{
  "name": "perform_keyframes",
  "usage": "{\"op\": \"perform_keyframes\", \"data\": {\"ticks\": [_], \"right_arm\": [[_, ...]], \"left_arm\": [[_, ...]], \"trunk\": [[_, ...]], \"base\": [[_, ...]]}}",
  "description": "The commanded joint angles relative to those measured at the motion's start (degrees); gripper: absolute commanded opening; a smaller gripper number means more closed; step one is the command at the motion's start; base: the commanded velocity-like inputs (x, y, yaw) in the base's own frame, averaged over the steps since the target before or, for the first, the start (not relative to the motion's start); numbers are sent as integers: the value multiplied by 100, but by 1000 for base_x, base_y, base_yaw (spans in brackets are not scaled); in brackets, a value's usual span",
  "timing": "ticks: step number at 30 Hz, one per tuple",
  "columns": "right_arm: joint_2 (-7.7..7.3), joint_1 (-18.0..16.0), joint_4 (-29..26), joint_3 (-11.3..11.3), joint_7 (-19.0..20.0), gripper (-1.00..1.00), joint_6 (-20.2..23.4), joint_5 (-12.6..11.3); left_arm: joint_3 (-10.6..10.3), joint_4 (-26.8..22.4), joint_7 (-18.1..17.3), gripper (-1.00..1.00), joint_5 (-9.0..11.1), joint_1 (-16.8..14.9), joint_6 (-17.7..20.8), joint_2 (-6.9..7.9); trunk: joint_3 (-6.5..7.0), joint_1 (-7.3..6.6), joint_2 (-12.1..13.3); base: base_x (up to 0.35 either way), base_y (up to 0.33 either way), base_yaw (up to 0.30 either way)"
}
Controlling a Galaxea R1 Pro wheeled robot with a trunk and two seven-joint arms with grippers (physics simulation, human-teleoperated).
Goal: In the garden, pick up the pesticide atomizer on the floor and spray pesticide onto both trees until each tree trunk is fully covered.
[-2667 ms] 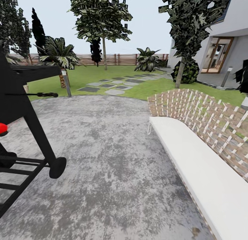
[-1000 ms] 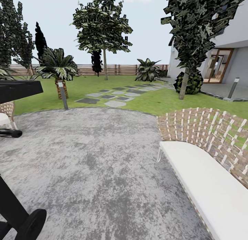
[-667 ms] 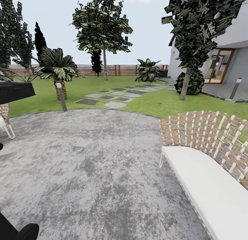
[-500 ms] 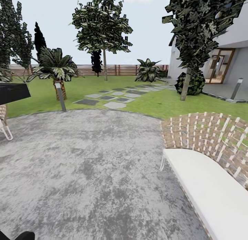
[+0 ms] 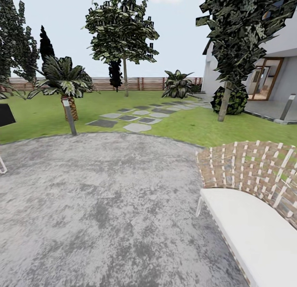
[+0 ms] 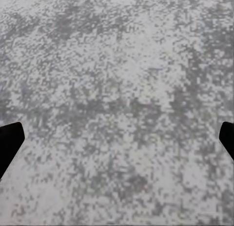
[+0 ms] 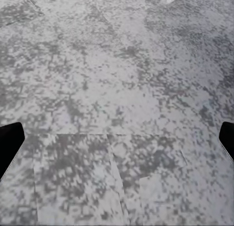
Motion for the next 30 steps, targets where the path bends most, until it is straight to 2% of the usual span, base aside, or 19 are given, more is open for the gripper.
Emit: {"op": "perform_keyframes", "data": {"ticks": [1, 23, 30], "right_arm": [[0, 0, 0, 0, 2, 100, -1, 0], [0, 0, 0, 0, 0, 100, 1, 0], [0, 0, 0, 0, 1, 100, -2, 0]], "left_arm": [[0, -1, 0, 100, 0, 0, 0, 0], [0, -1, 1, 100, 0, 0, 0, 0], [0, 0, 0, 100, 0, 0, 0, 0]], "trunk": [[0, 0, 0], [0, 0, 0], [0, 0, 0]], "base": [[339, 0, 0], [339, 0, 1], [339, 0, 186]]}}
